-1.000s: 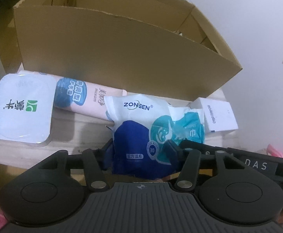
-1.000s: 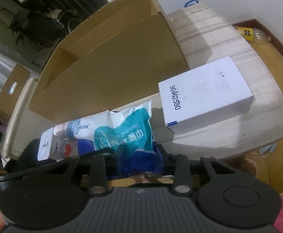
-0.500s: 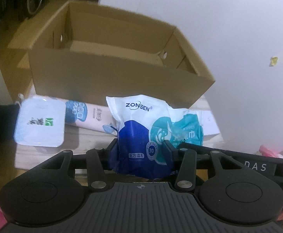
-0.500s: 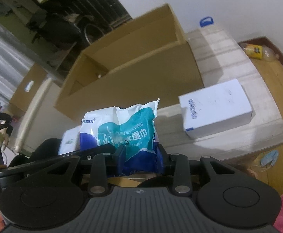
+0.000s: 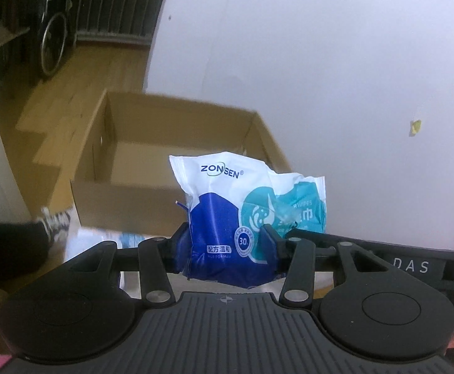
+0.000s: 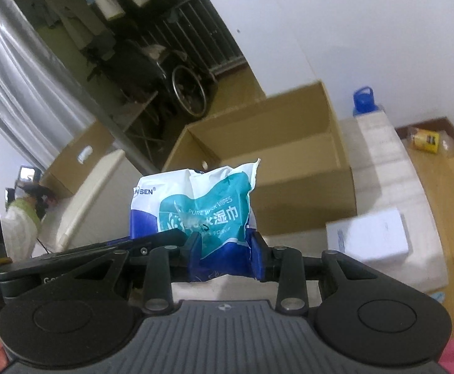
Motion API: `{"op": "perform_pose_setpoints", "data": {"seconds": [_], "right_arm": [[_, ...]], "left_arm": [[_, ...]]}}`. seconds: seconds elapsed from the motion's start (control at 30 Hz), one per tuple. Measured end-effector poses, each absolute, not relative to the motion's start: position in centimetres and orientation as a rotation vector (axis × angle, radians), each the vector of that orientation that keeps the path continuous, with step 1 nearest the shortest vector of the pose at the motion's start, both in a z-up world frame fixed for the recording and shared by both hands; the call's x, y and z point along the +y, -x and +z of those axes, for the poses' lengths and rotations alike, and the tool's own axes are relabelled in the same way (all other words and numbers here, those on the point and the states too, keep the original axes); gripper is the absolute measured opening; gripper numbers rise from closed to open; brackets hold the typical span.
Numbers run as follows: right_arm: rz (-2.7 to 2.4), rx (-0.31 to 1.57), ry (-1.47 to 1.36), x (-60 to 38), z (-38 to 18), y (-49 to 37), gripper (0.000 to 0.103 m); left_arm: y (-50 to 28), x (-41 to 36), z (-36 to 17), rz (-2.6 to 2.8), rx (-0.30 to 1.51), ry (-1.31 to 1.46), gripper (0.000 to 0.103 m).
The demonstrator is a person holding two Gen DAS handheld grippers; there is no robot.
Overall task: Organize objects
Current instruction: 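Lift the wet wipes pack with both grippers over the cardboard box, then lower the held wet wipes pack into the cardboard box with both grippers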
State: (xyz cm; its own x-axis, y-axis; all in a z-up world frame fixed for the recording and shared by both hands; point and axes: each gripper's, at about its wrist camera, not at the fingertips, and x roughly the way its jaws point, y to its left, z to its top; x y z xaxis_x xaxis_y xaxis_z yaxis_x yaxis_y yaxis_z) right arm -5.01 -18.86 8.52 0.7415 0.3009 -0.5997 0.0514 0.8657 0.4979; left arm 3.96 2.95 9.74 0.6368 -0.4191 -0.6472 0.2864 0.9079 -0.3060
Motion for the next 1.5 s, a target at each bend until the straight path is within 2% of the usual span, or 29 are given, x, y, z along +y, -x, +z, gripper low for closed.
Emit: {"op": "perform_pose_setpoints", "data": {"seconds": [0.37,0.73,1.07,1.27,1.5], "right_arm": [[0.151,0.714,-0.481,-18.7,10.4,-1.6,0.037],[0.209,0.868,-0.583,-19.6,6.7,-12.5,0.037],[0.141,1.025,-0.598,-19.5,1.7,-21.1,0.037],[0.11,1.077,-0.683,-20.2,-0.5,-24.2,0.036],[0.109,1.082,-0.671,-19.1,-2.3,-25.1,0.036]], "left_arm": [[-10.9,3.2,10.8,-0.377,0.767,0.152,0.046],[-19.5,4.4,8.4,-0.303,0.852,0.086,0.047],[-27.0,6.1,2.9,-0.249,0.989,0.176,0.045],[-29.6,3.8,2.2,-0.197,1.008,-0.06,0.05],[-28.2,0.9,1.6,-0.131,0.958,-0.406,0.051]]}}
